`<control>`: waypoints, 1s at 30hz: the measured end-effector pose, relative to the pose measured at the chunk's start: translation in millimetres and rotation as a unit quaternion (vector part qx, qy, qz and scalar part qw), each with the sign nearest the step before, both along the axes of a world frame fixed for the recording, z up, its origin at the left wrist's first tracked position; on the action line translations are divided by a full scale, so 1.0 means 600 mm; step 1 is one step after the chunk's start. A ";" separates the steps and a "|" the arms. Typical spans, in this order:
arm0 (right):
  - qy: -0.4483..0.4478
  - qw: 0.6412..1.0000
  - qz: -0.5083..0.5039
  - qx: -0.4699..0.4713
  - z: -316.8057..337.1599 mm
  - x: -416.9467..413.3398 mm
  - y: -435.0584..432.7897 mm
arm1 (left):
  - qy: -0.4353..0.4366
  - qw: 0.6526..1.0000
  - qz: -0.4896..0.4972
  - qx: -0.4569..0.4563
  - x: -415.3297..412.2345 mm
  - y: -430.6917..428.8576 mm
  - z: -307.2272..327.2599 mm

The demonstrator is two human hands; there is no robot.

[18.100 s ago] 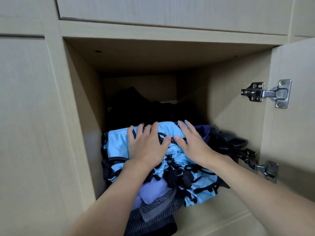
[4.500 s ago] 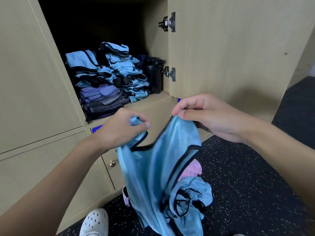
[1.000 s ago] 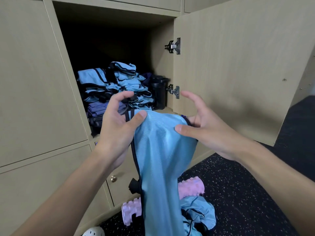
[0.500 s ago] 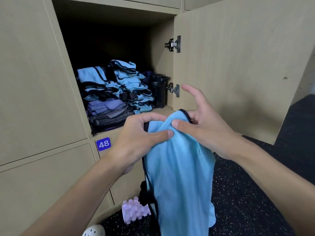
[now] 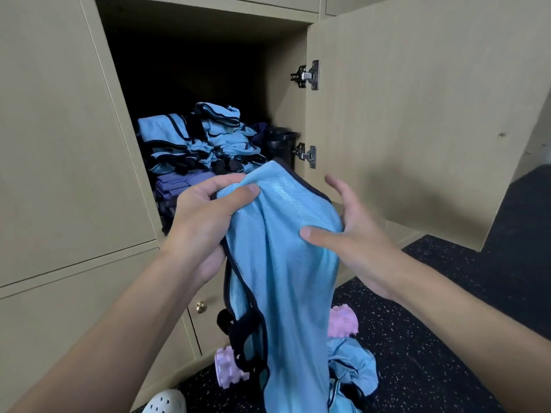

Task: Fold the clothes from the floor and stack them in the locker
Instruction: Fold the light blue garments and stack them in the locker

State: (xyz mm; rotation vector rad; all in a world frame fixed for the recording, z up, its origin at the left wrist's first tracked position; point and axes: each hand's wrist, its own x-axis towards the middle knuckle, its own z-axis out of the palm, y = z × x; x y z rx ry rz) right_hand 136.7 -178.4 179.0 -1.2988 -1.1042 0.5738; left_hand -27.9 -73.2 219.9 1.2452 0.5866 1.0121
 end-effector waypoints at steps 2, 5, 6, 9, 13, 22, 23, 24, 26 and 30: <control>-0.004 0.999 -0.020 0.045 0.003 -0.008 0.002 | -0.005 1.000 0.005 -0.022 -0.001 0.005 -0.003; -0.036 0.997 -0.011 0.074 0.004 -0.018 0.003 | -0.008 0.999 0.001 -0.041 -0.002 0.009 -0.004; -0.040 0.997 0.005 0.064 0.003 -0.022 0.004 | -0.008 0.999 -0.002 -0.042 -0.001 0.009 -0.005; -0.053 0.997 -0.007 0.054 0.000 -0.034 0.009 | -0.006 0.998 -0.006 -0.055 0.001 0.012 -0.008; -0.018 0.995 -0.069 0.075 0.011 -0.031 0.015 | 0.017 0.992 -0.028 -0.125 0.008 0.009 -0.025; 0.014 0.995 -0.094 0.035 0.022 0.000 0.004 | 0.027 0.988 -0.052 -0.140 0.030 -0.036 -0.058; 0.007 0.998 -0.055 0.006 0.018 -0.001 0.003 | 0.009 0.991 -0.035 -0.129 0.028 -0.033 -0.053; -0.009 0.999 -0.022 -0.022 0.012 -0.003 0.002 | -0.009 0.992 -0.019 -0.121 0.025 -0.029 -0.046; -0.036 0.999 0.007 -0.040 0.004 -0.010 0.000 | -0.032 0.992 0.020 -0.118 0.019 -0.018 -0.036; -0.049 0.996 -0.075 0.024 0.007 -0.007 0.000 | 0.063 0.993 0.019 -0.098 0.015 -0.016 -0.047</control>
